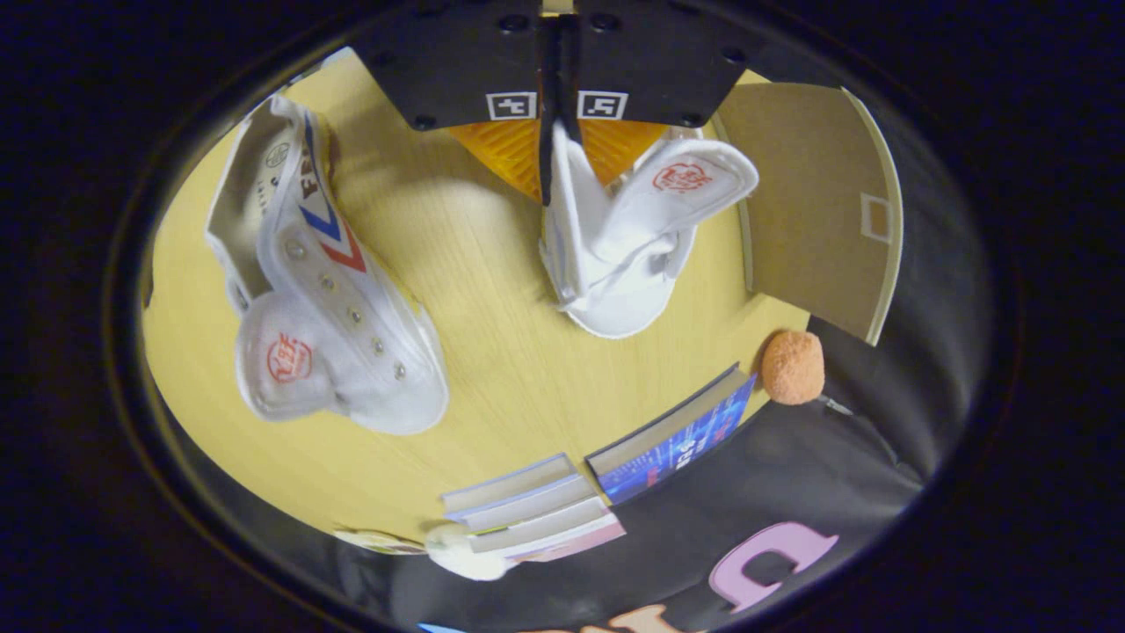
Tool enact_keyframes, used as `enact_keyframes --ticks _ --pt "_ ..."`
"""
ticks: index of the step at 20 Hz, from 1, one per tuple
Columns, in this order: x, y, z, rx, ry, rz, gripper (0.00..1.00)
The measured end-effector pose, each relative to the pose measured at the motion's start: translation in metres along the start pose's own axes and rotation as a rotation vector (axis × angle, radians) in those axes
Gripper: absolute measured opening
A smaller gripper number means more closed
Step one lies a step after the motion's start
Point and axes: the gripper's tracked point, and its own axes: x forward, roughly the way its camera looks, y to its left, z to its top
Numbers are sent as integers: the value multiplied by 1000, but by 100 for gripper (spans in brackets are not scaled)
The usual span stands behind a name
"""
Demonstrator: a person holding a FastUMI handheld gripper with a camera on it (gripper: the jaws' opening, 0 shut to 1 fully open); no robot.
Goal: Open the storage box then place both shoes into the box .Put the left shoe in first, then the right shoe, with the right side of both shoes facing outward in a uniform manner.
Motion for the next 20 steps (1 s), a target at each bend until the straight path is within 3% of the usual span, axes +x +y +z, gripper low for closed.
enact_keyframes --ticks 5,13,20 --pt "-28 11 -23 125 100 114 3" --pt "-110 71 -6 225 60 319 3" --pt "-181 162 17 128 19 460 3"
